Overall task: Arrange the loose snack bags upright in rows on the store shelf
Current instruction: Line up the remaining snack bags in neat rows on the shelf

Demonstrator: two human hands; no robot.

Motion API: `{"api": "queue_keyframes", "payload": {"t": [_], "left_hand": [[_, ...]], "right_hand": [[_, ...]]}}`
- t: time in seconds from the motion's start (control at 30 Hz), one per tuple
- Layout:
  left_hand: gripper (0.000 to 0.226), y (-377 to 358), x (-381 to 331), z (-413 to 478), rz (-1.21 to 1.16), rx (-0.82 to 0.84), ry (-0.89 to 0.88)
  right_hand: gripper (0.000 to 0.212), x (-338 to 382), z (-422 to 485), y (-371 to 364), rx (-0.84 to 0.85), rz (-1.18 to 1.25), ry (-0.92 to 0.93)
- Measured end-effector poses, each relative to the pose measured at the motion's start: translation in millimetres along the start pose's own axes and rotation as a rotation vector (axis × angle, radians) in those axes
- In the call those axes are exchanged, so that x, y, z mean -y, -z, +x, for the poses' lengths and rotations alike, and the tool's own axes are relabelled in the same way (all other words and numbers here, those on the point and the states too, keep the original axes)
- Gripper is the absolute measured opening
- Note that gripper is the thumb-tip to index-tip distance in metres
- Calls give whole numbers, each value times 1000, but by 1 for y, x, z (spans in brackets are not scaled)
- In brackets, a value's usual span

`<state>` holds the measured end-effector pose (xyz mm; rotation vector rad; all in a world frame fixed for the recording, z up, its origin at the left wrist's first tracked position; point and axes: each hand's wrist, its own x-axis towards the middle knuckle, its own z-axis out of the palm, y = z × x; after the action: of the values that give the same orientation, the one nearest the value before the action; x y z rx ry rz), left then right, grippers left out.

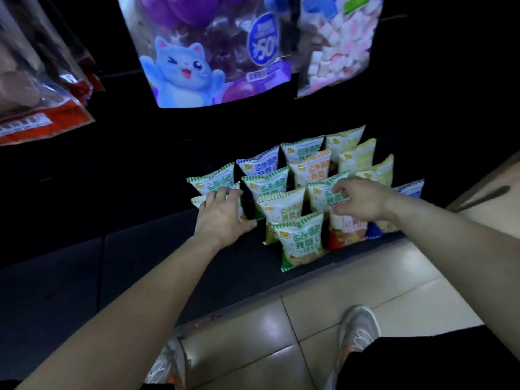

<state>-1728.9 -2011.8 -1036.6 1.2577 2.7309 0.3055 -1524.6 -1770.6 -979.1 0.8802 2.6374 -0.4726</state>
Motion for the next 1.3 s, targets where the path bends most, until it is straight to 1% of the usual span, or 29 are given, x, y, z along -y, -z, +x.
{"api": "queue_keyframes", "payload": {"t": [0.17,0.23,0.3,0.37,0.47,0.57,0.67,0.77,0.87,0.93,1.17,1.3], "left_hand": [[92,-27,-52,-15,-17,87,-99],[93,-39,-73,-12,-3,109,-119],[94,-51,-90,-5,16,130,-127],[96,-64,-103,0,59,143,-121],[98,-83,-114,6,140,149,-107],[101,-101,-117,7,216,123,-129],[101,-113,-117,8,260,59,-156],[98,-118,-116,9,273,7,-169],[97,-119,-114,7,256,-43,-132],[97,-119,-113,5,241,-63,-113],[99,-119,-116,3,250,-61,-112],[103,-119,-118,2,256,-24,-107]], "right_hand": [[77,-68,0,16,22,-193,-85],[79,-77,6,13,24,-228,-39],[81,-78,14,4,26,-302,54],[92,-75,24,-10,38,-404,130],[106,-71,41,-29,36,-522,185],[111,-74,52,-48,19,-610,202],[106,-75,57,-61,-49,-655,213],[94,-76,60,-71,-129,-674,229],[77,-77,61,-78,-178,-668,258],[72,-77,61,-80,-198,-655,280],[73,-75,56,-83,-261,-594,282],[80,-76,49,-86,-275,-565,262]]}}
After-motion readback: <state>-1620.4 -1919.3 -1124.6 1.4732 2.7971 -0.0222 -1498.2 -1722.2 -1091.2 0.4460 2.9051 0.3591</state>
